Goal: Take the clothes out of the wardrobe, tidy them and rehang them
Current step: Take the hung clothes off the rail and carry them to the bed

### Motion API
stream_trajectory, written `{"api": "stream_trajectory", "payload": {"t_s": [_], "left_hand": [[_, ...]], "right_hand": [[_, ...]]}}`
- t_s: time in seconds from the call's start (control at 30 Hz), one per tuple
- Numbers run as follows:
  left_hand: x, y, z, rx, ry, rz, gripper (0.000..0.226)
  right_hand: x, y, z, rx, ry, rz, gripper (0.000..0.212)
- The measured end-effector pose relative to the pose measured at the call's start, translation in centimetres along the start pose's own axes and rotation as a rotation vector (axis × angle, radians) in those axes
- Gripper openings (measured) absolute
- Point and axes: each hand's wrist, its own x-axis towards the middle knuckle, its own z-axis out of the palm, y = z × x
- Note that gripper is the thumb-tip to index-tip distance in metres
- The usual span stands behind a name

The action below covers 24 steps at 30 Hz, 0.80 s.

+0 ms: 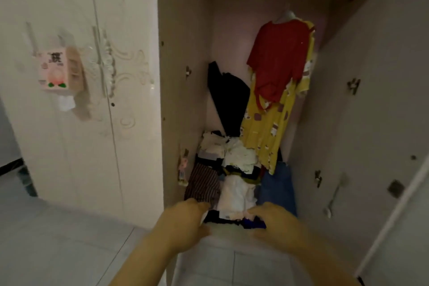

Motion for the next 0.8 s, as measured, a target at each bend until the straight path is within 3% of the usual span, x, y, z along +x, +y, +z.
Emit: {"api": "stream_trajectory", "payload": {"t_s": [0.13, 0.27, 0.3, 0.43, 0.57, 0.8], "left_hand": [[8.3, 0.3, -1.2, 0.022, 0.012, 0.086, 0.053], [16.7, -0.3, -3.0, 0.027, 0.054, 0.157, 0.058], [18.7, -0.5, -3.6, 0.021, 0.071, 0.17, 0.058], [27.1, -0.9, -6.2, -0.022, 0.147, 0.243, 0.062], [34.8, -0.9, -8.9, -0.031, 0.201, 0.28, 0.062], [47.2, 0.9, -12.3, -0.048, 0.352, 0.285, 0.055]], "right_hand": [[3.6, 5.4, -2.5, -0.055, 0.067, 0.055, 0.053], [8.6, 9.5, -5.5, -0.154, 0.261, 0.067, 0.023], [9.6, 10.3, -6.4, -0.147, 0.228, 0.096, 0.021], [14.3, 13.8, -10.0, -0.057, 0.247, 0.179, 0.035], [18.6, 16.1, -13.6, 0.041, 0.318, 0.169, 0.02], [28.2, 22.8, -19.0, -0.041, 0.414, 0.217, 0.044]]}}
